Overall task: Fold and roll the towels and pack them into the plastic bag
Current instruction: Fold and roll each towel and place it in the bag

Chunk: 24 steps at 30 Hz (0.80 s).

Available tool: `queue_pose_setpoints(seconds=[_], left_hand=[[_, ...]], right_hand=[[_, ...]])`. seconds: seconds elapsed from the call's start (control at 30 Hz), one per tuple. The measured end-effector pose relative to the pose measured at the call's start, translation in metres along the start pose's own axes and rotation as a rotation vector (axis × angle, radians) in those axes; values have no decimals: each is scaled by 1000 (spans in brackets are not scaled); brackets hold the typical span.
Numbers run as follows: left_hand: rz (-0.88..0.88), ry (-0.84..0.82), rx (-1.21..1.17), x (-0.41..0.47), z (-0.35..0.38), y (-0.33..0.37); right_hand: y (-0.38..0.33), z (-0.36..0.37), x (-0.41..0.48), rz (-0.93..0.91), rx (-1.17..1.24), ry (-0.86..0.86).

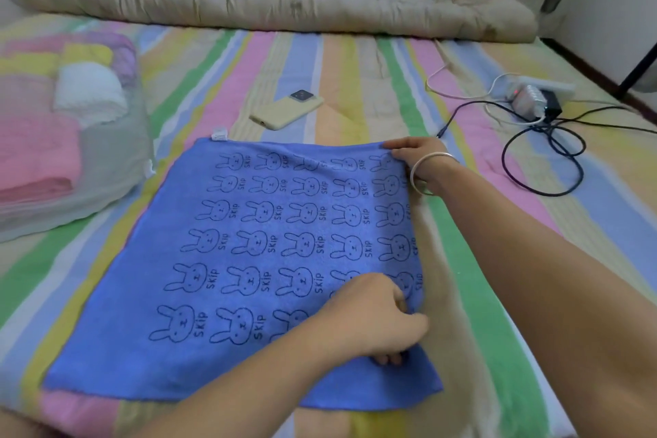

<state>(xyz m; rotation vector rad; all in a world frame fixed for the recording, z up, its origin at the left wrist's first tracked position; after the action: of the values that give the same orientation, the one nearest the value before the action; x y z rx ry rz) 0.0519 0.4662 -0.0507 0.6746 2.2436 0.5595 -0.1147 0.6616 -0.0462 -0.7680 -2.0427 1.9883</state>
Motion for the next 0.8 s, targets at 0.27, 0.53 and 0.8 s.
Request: queue_pose_setpoints(seconds=[0.27,0.53,0.8], left_hand=[[-36,311,-330,-57,-37,-72],[-62,607,-495,-119,-98,-178],[-72,626,-266,-151,-119,-244]], right_hand=[[-36,34,6,26,93,-20],[-73,155,-20,33,160,-91],[-70,277,-22,-21,-251,-260]])
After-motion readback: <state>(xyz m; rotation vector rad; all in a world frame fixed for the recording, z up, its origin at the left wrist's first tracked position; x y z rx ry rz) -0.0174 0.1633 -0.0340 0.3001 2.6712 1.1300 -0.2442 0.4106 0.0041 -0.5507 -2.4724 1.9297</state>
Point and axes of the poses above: each hand's wrist, its own x-axis towards the middle knuckle, its own z-axis out of the palm, y = z × x, the point moved 8 cm from there along x, towards the middle knuckle, and after that the axes turned 14 degrees about x, right-handed, at the moved point
